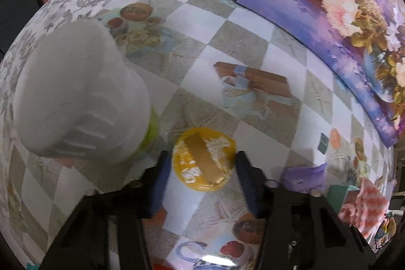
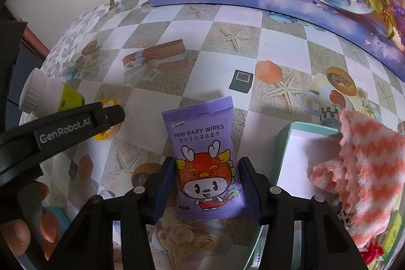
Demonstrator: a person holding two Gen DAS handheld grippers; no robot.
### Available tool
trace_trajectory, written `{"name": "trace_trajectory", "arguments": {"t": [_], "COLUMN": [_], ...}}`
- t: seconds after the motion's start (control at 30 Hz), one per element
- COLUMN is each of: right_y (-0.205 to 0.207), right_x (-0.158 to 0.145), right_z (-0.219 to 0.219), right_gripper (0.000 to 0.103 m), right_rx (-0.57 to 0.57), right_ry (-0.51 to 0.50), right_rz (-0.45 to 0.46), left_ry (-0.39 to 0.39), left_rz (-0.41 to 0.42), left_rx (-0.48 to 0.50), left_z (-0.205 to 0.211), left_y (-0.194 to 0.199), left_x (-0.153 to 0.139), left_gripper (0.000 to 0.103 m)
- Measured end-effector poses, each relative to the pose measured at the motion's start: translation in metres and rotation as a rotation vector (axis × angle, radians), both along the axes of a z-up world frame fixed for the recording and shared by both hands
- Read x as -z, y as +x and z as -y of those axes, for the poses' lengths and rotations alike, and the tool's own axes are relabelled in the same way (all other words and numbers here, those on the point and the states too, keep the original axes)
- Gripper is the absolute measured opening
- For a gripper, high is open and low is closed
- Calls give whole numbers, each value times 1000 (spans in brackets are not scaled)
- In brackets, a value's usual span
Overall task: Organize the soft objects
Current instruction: 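Grasp the purple wipes pack with the right tool while the left tool grasps the yellow tin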
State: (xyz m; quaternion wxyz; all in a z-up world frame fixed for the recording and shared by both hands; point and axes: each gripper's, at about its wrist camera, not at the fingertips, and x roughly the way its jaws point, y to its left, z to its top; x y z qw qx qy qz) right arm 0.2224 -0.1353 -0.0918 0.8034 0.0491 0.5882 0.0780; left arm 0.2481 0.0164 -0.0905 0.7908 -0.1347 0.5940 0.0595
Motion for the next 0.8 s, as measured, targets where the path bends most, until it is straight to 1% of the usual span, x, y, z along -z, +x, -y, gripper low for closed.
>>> {"name": "trace_trajectory", "arguments": {"t": [0.13,0.27,0.4,0.6,0.8], "right_y": [-1,-3,-7,-24,-49], "right_x": [0,-1,-6,-38,-77], "right_z": [1,4,9,15,19], "right_gripper": [54,52,50,49,49], "right_rx": [0,8,35,62,82], "right_ry": [11,25,63,93,81], "right_rz": [-2,-14,-36,-11,36], "left_ry": [13,-33,-44,-72,-46], "left_rz": [0,-3,6,39,87], "left_rx": [16,20,26,47,77], "left_z": [9,9,12,16,9], "left_y": [1,-1,-7,-25,-41], "left_x": [1,0,-11,-39,-71], "left_gripper": [50,50,50,50,50]}}
